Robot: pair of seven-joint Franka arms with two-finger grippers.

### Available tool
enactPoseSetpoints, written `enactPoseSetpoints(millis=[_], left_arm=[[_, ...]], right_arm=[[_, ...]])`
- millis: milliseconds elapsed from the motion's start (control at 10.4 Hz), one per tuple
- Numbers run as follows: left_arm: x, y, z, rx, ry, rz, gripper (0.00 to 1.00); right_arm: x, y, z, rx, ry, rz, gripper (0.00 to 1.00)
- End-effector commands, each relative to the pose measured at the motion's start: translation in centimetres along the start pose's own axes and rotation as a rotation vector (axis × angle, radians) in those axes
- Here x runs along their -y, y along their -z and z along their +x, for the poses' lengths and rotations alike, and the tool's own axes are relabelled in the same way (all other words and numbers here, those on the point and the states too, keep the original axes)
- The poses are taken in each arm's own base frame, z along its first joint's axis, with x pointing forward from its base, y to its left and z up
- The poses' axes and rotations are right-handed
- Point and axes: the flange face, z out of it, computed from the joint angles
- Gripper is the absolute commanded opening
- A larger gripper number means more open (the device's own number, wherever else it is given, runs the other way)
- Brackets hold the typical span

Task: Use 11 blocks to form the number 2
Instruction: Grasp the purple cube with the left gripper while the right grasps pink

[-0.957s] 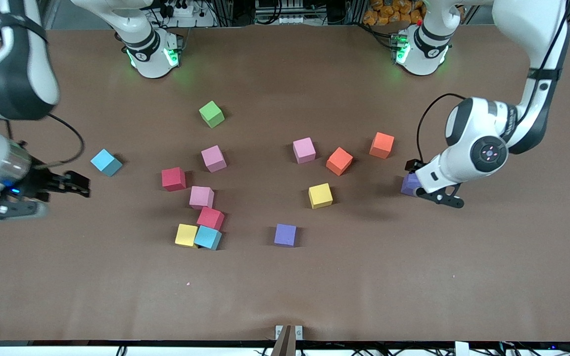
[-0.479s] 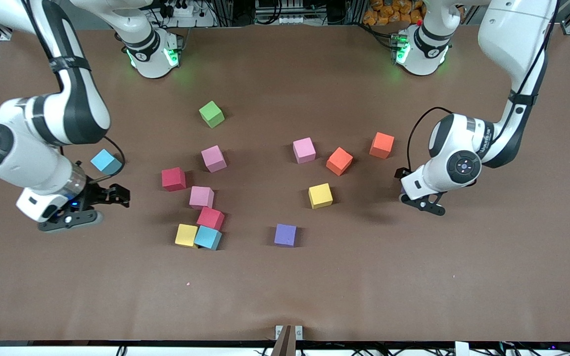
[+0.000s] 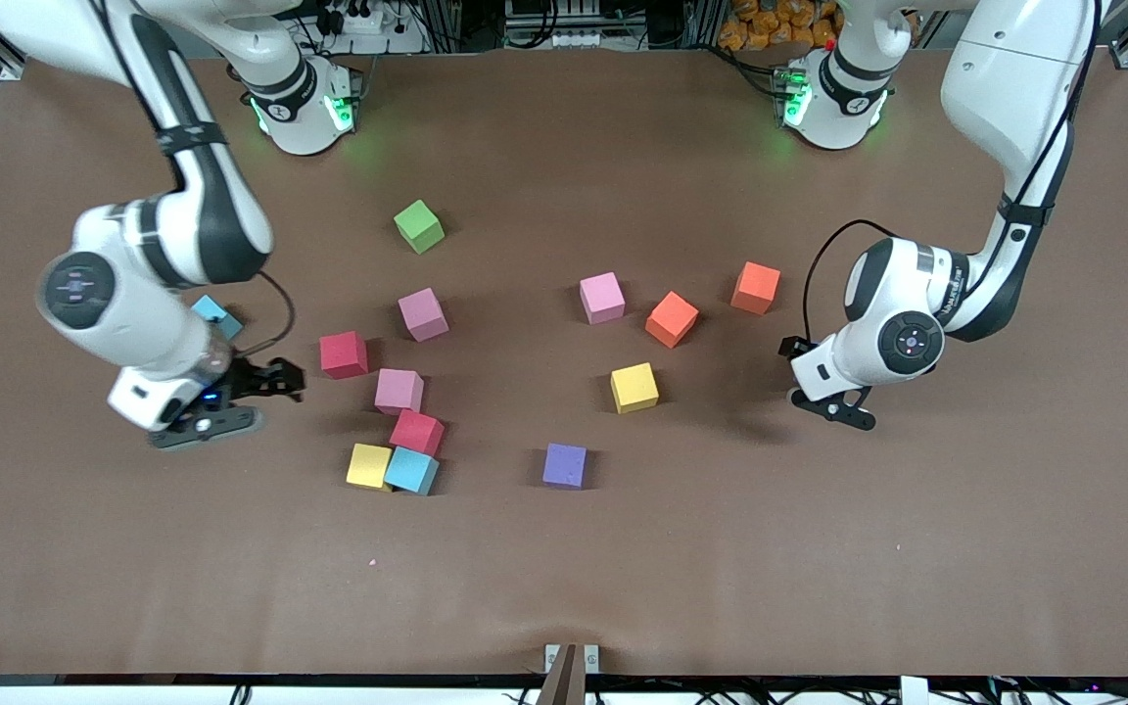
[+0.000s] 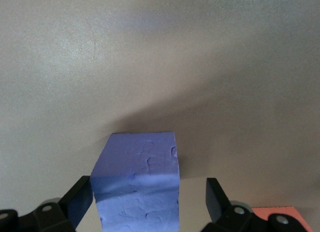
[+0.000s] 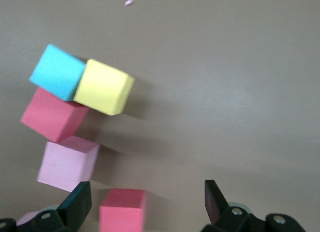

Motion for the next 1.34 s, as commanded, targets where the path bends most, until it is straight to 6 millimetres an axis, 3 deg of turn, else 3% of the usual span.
enactPoseSetpoints(millis=[0,96,191,287,383,479,670,766,1053,1245], left_arm=[[0.3,-0.6,0.5,0.002,-0.003,0.013,1.00],[0.2,-0.6,0.5,0.001,0.032,0.012,0.79],[0.0,-0.6,0.5,0.001,0.066,0.014,0.50],[-0.1,-0.6,0.5,0.003,0.075,0.014,0.31],[-0.1,-0.2,0.5,0.001,0.110,0.013,0.20],[-0.5,0.4,0.6,-0.007,0.142,0.017,0.16],[-1.9,3.1,0.2,-0.020,0.193,0.031,0.13],[-2.4,4.4,-0.1,-0.022,0.230,0.028,0.10],[-6.9,8.2,-0.1,-0.023,0.292,0.011,0.06],[-9.5,9.5,0.0,-0.036,0.339,0.000,0.06]], right_arm=[[9.6,-3.0,-3.2,0.032,0.036,0.007,1.00],[12.0,-4.0,-4.4,0.051,0.069,0.007,1.00],[15.2,-5.4,-6.3,0.068,0.096,0.004,1.00],[17.3,-7.0,-8.2,0.073,0.122,0.003,1.00],[18.0,-8.2,-9.7,0.086,0.141,0.000,1.00],[18.4,-8.9,-10.6,0.107,0.144,-0.002,1.00],[21.1,-9.6,-12.3,0.138,0.127,-0.004,1.00],[21.1,-9.9,-12.6,0.162,0.132,-0.011,1.00],[20.1,-10.4,-12.3,0.170,0.152,-0.020,1.00],[17.2,-10.6,-11.6,0.177,0.172,-0.013,1.00]])
